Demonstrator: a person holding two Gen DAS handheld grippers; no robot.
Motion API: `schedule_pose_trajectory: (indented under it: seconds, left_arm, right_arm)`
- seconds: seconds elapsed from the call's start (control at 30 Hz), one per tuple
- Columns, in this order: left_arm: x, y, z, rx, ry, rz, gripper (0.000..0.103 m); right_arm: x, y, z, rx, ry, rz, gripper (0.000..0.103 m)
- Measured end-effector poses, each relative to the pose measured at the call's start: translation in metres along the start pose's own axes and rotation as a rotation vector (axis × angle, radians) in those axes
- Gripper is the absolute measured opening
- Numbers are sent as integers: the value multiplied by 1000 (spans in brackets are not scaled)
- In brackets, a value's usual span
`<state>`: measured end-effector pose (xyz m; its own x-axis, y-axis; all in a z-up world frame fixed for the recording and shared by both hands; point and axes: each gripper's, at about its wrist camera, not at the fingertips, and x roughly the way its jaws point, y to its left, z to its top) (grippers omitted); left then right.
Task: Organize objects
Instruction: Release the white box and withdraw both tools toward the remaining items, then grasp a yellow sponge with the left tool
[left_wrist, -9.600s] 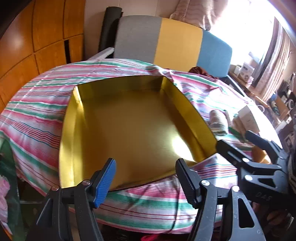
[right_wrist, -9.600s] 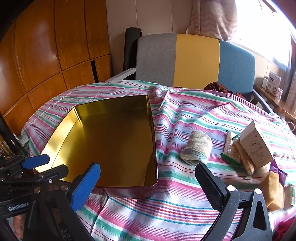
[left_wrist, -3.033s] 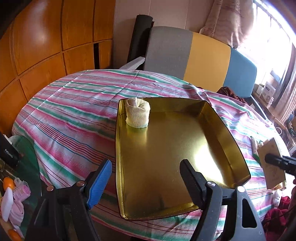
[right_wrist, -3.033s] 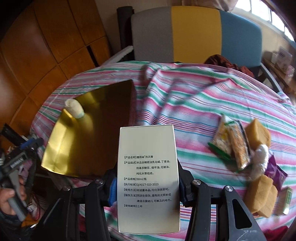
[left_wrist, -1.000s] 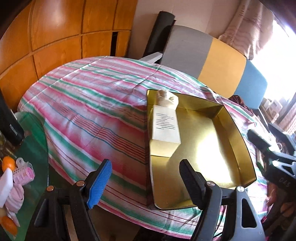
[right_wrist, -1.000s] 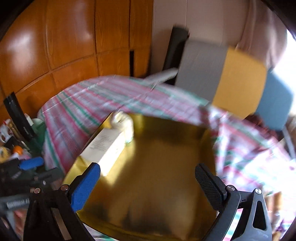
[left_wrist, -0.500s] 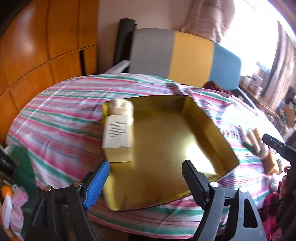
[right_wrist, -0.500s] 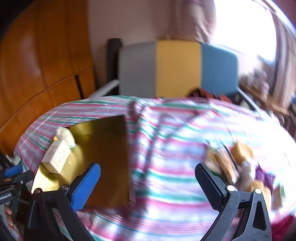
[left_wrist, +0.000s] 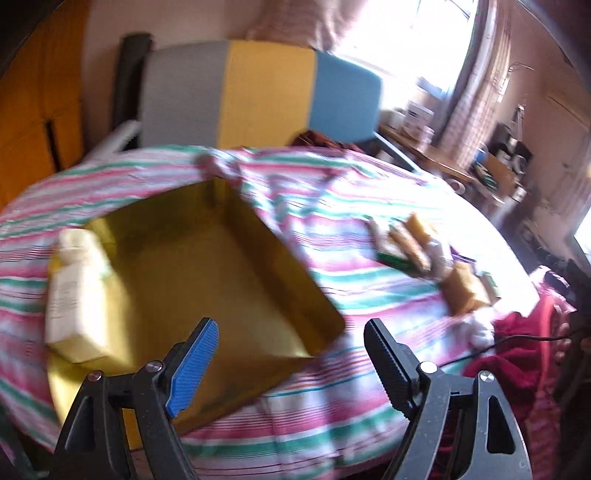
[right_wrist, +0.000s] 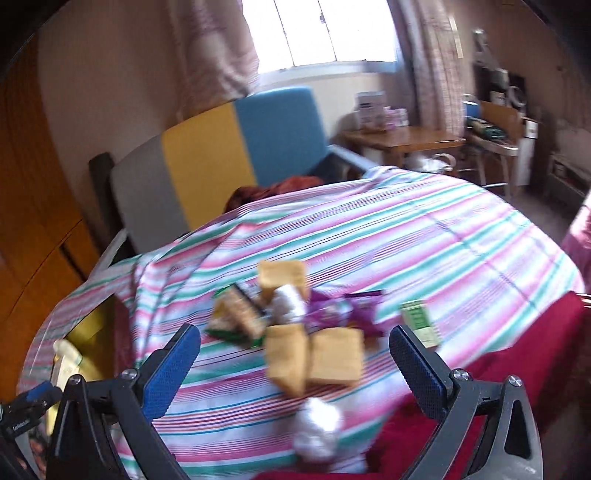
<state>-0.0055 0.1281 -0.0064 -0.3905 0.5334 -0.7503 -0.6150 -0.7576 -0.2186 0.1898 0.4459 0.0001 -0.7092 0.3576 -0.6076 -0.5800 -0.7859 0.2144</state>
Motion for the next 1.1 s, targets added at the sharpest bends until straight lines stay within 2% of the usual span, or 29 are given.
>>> schedule_pose_trajectory:
  seconds: [0.1, 0.27, 0.53, 0.63, 0.7, 0.97, 1.1]
  left_arm:
    - [25, -21, 6, -2, 75, -31, 81]
    - [56, -52, 12, 27, 177, -94, 78]
    - [82, -118, 30, 127, 223, -226, 78]
    - [99, -137, 37, 122, 275, -315, 78]
    - [110, -149, 40, 121, 296, -344, 78]
    - [138, -199, 53, 167, 314, -404, 78]
    - [157, -217, 57, 164, 324, -407, 78]
  right_arm:
    - [-8, -27, 3, 52, -13, -49, 103]
    - [-9, -62, -6, 140, 6, -61, 103]
    - [1, -69, -20, 172, 16, -37, 103]
    - [4, -70, -23, 177, 11, -35, 103]
    - [4, -70, -24, 173, 2, -25, 103]
    - [7, -68, -25, 164, 5, -19, 103]
    - [8, -68, -26, 161, 12, -8, 103]
